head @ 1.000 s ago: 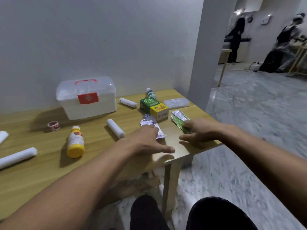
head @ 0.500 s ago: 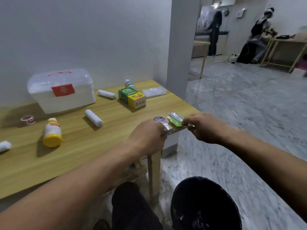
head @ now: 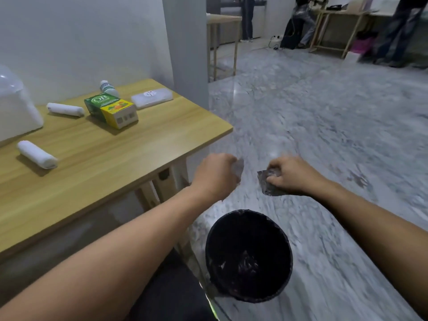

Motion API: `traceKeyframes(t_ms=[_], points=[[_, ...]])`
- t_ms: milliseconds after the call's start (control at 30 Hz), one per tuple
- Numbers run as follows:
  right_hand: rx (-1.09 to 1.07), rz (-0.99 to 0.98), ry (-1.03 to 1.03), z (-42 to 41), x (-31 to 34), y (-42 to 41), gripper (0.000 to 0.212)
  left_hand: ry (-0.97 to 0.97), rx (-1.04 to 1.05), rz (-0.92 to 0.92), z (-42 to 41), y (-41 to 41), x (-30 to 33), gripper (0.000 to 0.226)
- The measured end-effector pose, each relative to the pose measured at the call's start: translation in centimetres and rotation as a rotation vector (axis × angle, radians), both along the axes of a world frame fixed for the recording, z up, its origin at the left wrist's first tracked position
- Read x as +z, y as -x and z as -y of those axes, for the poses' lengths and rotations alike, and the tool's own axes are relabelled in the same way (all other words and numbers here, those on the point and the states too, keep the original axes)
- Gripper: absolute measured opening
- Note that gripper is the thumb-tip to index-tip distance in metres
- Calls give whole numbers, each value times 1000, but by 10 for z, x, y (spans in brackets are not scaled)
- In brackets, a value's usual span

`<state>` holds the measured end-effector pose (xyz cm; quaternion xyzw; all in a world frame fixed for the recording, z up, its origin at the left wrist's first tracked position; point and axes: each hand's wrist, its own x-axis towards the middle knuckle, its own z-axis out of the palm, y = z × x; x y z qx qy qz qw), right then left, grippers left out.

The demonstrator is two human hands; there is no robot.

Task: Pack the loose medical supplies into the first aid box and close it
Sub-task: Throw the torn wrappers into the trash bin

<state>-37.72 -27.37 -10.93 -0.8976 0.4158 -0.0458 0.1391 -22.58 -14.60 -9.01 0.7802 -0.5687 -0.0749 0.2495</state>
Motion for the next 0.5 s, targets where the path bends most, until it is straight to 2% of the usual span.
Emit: traceKeyframes(t_ms=[267, 400, 500], points=[[-175, -14, -268, 6, -90, 10, 20, -282, 121, -303, 30, 2, -119, 33], [-223, -65, -364, 3, -123, 8, 14, -358, 160, -338, 38, 4, -157, 48], [-287, -94, -427, 2, -146, 3, 30, -455, 192, -328, 42, 8, -172, 42]])
